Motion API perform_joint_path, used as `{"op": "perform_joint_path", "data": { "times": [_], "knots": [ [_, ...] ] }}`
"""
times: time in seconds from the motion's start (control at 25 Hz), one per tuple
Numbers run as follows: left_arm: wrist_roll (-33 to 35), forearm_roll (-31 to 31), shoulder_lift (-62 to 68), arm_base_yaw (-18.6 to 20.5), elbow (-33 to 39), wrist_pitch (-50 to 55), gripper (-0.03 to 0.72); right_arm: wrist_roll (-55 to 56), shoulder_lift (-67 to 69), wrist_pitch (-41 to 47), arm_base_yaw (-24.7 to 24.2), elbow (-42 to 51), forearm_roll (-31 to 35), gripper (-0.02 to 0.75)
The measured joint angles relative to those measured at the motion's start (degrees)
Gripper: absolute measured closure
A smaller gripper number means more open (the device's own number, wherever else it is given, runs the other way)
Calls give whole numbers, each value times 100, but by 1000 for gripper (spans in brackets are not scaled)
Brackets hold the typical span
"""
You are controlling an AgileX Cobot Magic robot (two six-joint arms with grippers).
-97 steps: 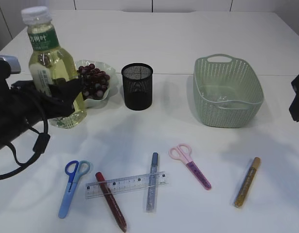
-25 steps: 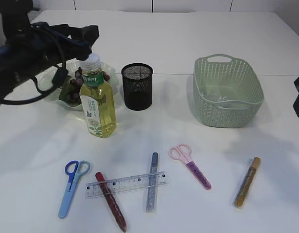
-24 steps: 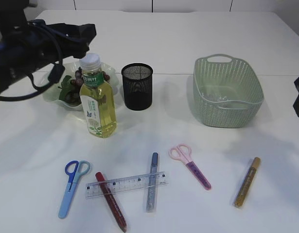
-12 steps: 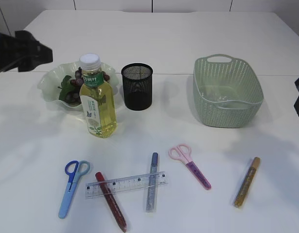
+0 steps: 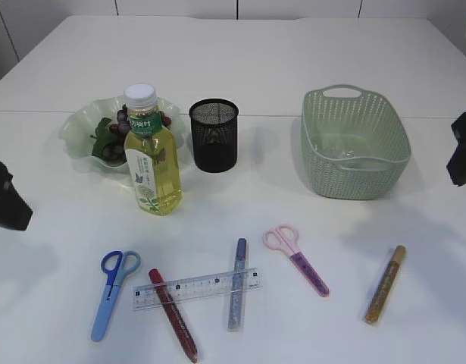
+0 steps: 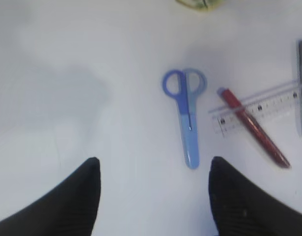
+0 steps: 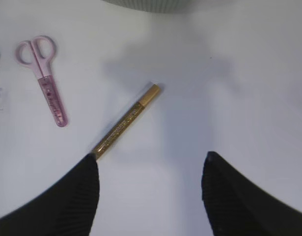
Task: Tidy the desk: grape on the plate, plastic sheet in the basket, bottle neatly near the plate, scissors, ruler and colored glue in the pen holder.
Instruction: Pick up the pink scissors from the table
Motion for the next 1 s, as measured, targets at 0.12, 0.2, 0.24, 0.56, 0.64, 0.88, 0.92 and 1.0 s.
{"op": "perform_joint_path", "data": {
  "times": [0.12, 0.2, 0.24, 0.56, 0.64, 0.88, 0.92, 1.0],
  "knots": [
    [264, -129, 0, 0, 0, 472, 188, 0, 0, 10, 27, -27, 363, 226],
    [264, -149, 0, 0, 0, 561, 188, 0, 25, 10, 166, -106, 523, 226],
    [294, -143, 0, 0, 0, 574, 188, 0, 74, 10, 295, -149, 547, 226],
    [305, -152, 0, 0, 0, 574, 195, 208, 1143, 10, 1377, -755, 524, 226],
    [305, -152, 0, 0, 0, 574, 207, 219, 1496, 10, 1548, -933, 524, 226],
    [305, -157, 0, 0, 0, 672, 221, 241, 2356, -1, 1775, -1536, 490, 226],
    [305, -157, 0, 0, 0, 704, 222, 241, 2480, -1, 1785, -1637, 477, 226],
    [305, -157, 0, 0, 0, 770, 222, 241, 2685, -1, 1785, -1791, 477, 226]
  ]
}}
